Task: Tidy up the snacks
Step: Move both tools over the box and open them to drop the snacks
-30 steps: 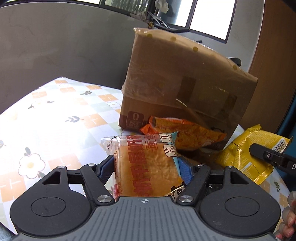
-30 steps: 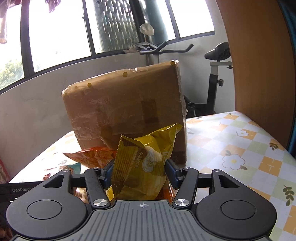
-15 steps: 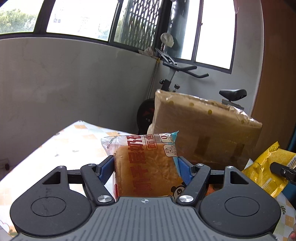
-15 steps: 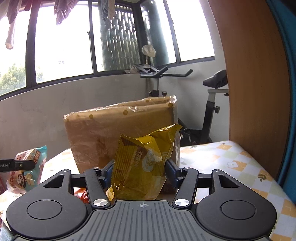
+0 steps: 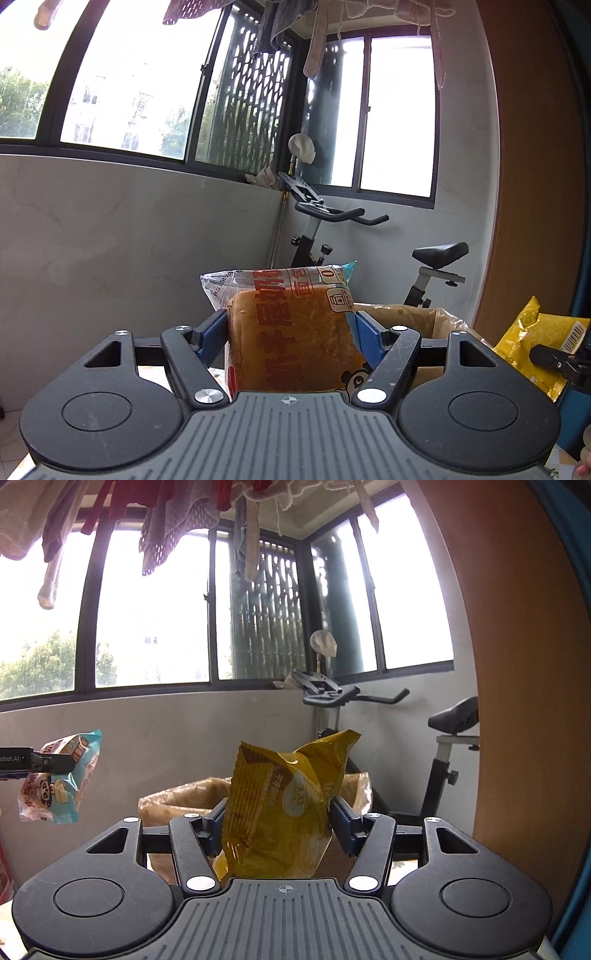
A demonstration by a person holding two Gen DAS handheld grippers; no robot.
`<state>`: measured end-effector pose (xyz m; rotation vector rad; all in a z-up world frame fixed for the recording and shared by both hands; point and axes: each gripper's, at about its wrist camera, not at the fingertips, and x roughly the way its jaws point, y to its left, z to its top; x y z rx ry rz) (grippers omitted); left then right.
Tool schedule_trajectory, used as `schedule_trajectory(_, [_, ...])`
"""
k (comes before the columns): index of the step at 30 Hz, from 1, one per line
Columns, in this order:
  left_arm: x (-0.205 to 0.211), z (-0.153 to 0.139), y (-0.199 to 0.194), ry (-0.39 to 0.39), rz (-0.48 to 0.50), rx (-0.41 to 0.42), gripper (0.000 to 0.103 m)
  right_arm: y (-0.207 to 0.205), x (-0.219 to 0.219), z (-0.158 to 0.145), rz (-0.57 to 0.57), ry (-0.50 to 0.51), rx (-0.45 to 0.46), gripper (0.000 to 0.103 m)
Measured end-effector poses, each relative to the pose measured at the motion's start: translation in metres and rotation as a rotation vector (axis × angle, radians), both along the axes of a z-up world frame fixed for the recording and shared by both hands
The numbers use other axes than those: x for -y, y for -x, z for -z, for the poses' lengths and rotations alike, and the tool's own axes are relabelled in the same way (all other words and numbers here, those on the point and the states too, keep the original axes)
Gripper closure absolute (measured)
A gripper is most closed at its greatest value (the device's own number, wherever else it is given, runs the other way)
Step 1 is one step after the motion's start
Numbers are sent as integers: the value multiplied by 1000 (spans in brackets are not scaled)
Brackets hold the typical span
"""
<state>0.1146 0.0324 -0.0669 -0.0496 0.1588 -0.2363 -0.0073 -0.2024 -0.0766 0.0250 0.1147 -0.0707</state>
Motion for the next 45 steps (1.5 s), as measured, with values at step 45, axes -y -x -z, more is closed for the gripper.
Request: schedule_trajectory(45, [43, 18, -128, -82, 103, -185, 12, -194, 34, 7, -2, -210, -243, 32])
